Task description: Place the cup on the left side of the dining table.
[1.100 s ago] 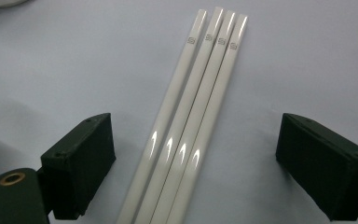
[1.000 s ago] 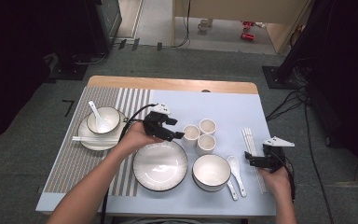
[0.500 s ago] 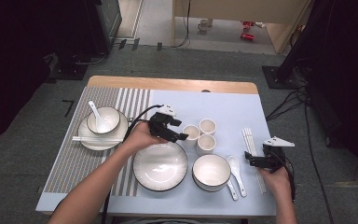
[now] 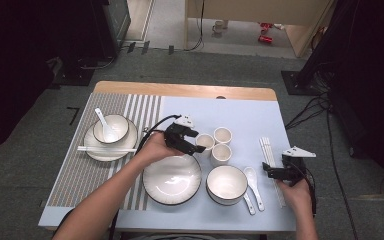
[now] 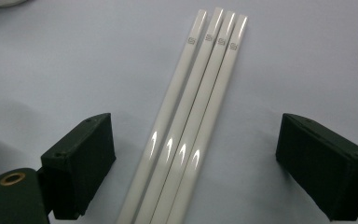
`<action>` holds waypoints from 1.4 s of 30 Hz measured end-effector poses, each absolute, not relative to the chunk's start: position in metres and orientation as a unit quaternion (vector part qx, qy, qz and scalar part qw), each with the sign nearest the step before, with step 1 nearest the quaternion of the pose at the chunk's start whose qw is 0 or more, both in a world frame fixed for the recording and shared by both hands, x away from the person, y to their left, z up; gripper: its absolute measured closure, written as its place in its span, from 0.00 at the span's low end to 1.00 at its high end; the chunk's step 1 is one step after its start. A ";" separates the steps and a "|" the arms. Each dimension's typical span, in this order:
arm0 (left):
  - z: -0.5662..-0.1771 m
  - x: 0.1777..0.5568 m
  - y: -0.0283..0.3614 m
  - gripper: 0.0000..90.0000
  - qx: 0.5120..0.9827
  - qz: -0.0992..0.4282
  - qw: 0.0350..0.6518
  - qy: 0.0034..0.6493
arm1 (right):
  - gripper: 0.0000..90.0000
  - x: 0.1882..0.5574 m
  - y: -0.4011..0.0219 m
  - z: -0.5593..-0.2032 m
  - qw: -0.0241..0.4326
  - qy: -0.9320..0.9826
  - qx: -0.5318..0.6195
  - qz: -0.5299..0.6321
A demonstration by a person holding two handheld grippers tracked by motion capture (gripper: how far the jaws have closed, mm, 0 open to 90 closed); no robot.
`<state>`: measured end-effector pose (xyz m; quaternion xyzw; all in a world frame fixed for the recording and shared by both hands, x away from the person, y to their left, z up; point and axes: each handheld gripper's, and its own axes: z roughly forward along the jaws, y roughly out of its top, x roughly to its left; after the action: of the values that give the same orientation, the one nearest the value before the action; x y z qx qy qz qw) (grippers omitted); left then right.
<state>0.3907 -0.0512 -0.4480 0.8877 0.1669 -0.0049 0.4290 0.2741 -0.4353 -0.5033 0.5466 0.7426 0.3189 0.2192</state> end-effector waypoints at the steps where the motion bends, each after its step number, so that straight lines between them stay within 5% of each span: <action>1: -0.448 0.391 -0.051 0.32 0.888 -0.005 0.429 0.167 | 0.13 0.274 -0.435 -0.503 0.219 0.743 0.547 0.319; 42: -0.461 0.386 -0.075 0.31 0.908 0.044 0.396 0.132 | 0.13 0.274 -0.435 -0.503 0.220 0.743 0.547 0.318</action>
<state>0.3858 -0.0753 -0.4607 0.9077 0.1323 0.0442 0.3957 0.2739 -0.4351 -0.5033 0.5465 0.7426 0.3184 0.2203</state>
